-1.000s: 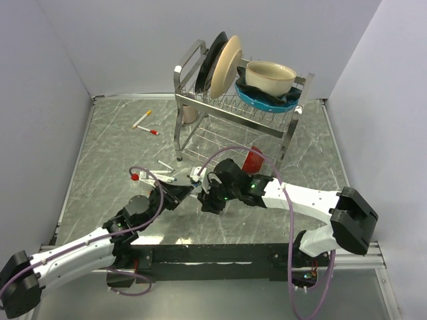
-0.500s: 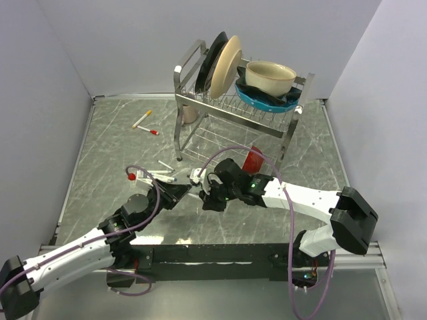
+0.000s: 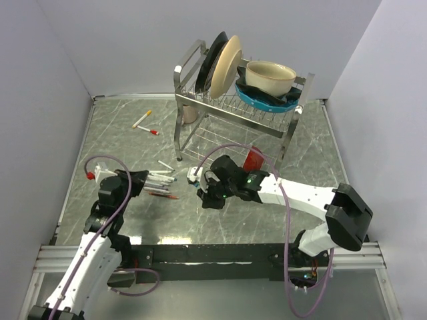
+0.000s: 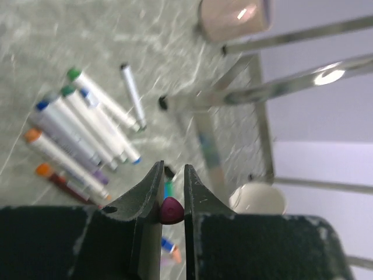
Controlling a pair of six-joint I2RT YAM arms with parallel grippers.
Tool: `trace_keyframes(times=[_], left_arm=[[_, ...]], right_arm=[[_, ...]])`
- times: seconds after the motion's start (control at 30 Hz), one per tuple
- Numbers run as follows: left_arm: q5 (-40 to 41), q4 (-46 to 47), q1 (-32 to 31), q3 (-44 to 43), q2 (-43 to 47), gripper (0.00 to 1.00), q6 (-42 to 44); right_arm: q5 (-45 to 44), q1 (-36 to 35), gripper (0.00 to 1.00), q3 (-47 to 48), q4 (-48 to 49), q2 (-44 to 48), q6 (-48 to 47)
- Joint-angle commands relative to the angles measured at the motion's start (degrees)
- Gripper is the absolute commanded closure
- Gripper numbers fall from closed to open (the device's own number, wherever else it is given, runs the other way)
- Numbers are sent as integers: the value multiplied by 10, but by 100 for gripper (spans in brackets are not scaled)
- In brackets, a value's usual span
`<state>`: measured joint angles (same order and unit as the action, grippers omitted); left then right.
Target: Open the pen caps
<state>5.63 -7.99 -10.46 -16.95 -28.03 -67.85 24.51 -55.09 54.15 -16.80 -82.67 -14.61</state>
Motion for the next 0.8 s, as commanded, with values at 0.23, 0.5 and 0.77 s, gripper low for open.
trace_keyframes(times=[0.23,0.5,0.77], left_arm=[[-83,-161,6,13,10,99,-16],[-78,-144,6,61,-25,87,-42],[-58,-126,6,68,-60,85,-51]], right_arm=[[-78,-20,100,53,-65,-106,-35],[-116,-22,98,56,-65,-105,-45],[-151,-22,92,54,-59,-109,-53]])
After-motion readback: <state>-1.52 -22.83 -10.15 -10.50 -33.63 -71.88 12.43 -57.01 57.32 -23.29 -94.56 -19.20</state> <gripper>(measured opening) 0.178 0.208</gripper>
